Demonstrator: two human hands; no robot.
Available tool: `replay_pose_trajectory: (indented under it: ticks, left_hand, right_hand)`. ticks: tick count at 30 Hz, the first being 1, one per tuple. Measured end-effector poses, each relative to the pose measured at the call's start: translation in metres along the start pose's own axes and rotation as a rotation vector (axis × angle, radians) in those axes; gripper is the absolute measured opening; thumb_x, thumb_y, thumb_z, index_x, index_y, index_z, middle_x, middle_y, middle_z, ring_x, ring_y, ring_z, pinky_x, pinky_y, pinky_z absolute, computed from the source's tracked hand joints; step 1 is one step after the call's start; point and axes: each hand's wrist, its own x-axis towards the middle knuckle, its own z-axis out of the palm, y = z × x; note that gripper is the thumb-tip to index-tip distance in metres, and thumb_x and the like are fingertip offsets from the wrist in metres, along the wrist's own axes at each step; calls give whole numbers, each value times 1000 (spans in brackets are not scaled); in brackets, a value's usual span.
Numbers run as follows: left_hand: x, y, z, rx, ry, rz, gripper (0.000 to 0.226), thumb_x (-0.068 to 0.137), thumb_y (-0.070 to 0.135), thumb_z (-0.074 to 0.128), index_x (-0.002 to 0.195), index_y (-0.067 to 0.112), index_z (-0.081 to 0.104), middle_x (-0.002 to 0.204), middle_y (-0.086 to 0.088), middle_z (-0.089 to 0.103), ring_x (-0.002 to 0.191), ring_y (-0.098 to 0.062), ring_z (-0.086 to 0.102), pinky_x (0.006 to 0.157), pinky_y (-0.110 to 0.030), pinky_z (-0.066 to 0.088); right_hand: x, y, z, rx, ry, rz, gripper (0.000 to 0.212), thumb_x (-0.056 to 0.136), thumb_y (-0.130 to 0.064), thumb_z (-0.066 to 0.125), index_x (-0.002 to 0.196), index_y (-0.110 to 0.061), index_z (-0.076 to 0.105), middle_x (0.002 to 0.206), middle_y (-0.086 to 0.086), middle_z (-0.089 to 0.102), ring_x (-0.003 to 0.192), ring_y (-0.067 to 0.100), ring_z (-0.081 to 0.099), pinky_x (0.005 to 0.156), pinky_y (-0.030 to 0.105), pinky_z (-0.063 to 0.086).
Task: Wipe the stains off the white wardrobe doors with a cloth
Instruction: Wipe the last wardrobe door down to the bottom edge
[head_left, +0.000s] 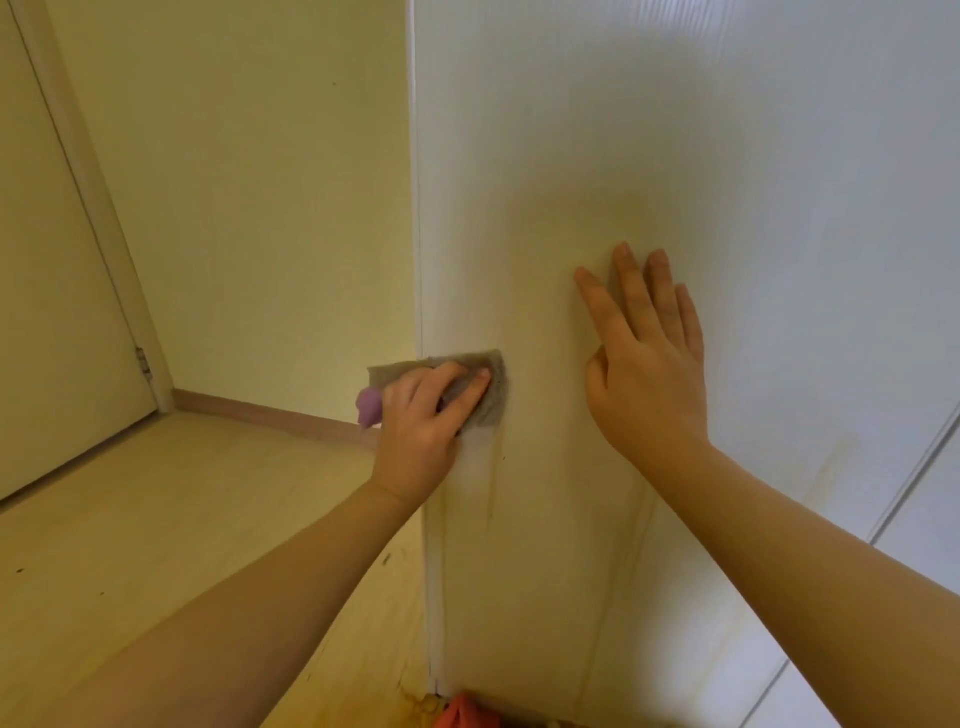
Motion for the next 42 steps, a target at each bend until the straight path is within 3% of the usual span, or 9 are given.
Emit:
replay_pose_trajectory:
  ticks: [6, 13, 19, 25, 30, 33, 37, 39, 42]
  left_hand:
    - [-60, 13, 2, 23, -174, 235, 29, 104, 11, 28, 121, 18, 51, 114, -3, 46, 89, -22, 45, 76, -36, 40]
    - [-12, 25, 17, -4, 41, 100, 23, 103, 13, 39, 119, 17, 54, 112, -2, 47, 89, -23, 44, 75, -34, 37]
    - [-112, 28, 6, 57, -287, 285, 34, 104, 8, 22, 124, 18, 48, 113, -2, 45, 89, -22, 44, 74, -35, 39]
    - [-44, 33, 20, -11, 4, 145, 24, 98, 5, 45, 119, 10, 55, 112, -5, 48, 86, -23, 44, 77, -33, 39]
    - [-143, 27, 7, 56, -355, 396, 36, 100, 4, 27, 129, 18, 44, 118, 1, 44, 93, -22, 45, 73, -34, 45]
    - [-99, 32, 12, 70, -229, 367, 34, 103, 7, 24, 126, 13, 48, 116, -2, 45, 92, -23, 44, 77, -33, 40]
    - [-32, 46, 29, -8, 15, 194, 29, 95, 8, 50, 121, 13, 63, 114, 1, 51, 87, -19, 45, 79, -30, 40]
    - [-61, 47, 28, 92, -127, 267, 32, 103, 18, 36, 131, 27, 47, 112, 14, 49, 92, -11, 43, 79, -25, 41]
    - [-115, 40, 20, 36, -309, 453, 36, 103, 8, 23, 129, 19, 45, 118, 4, 46, 94, -20, 45, 74, -33, 46]
  right_hand:
    - [-14, 7, 6, -9, -85, -60, 65, 75, -9, 29, 138, -14, 39, 148, 14, 32, 136, 30, 14, 113, 36, -1]
    - [-16, 12, 8, -1, -119, -86, 65, 75, -8, 31, 140, -14, 36, 150, 14, 28, 137, 30, 11, 112, 34, -4]
    - [-30, 19, 9, -30, -122, -145, 63, 76, -6, 33, 139, -11, 38, 148, 14, 31, 137, 30, 15, 114, 35, -2]
    - [-34, 13, 10, 14, -106, -97, 63, 76, -8, 34, 139, -13, 40, 148, 13, 33, 137, 30, 18, 114, 35, 2]
    - [-43, 23, 3, 20, -162, -138, 61, 78, -7, 39, 139, -13, 39, 148, 12, 32, 138, 27, 18, 115, 31, 3]
    - [-46, 30, 2, 4, -170, -174, 60, 76, -6, 41, 137, -12, 41, 146, 13, 35, 137, 25, 20, 114, 30, 5]
    - [-46, 27, 2, 15, -150, -157, 58, 76, -6, 41, 133, -10, 46, 144, 15, 39, 135, 28, 26, 113, 35, 11]
    - [-47, 26, 0, 27, -150, -153, 58, 75, -6, 40, 133, -10, 47, 143, 15, 40, 135, 29, 29, 112, 36, 13]
    - [-55, 31, -7, 68, -146, -150, 56, 76, -5, 40, 131, -10, 48, 141, 16, 42, 134, 30, 32, 111, 36, 20]
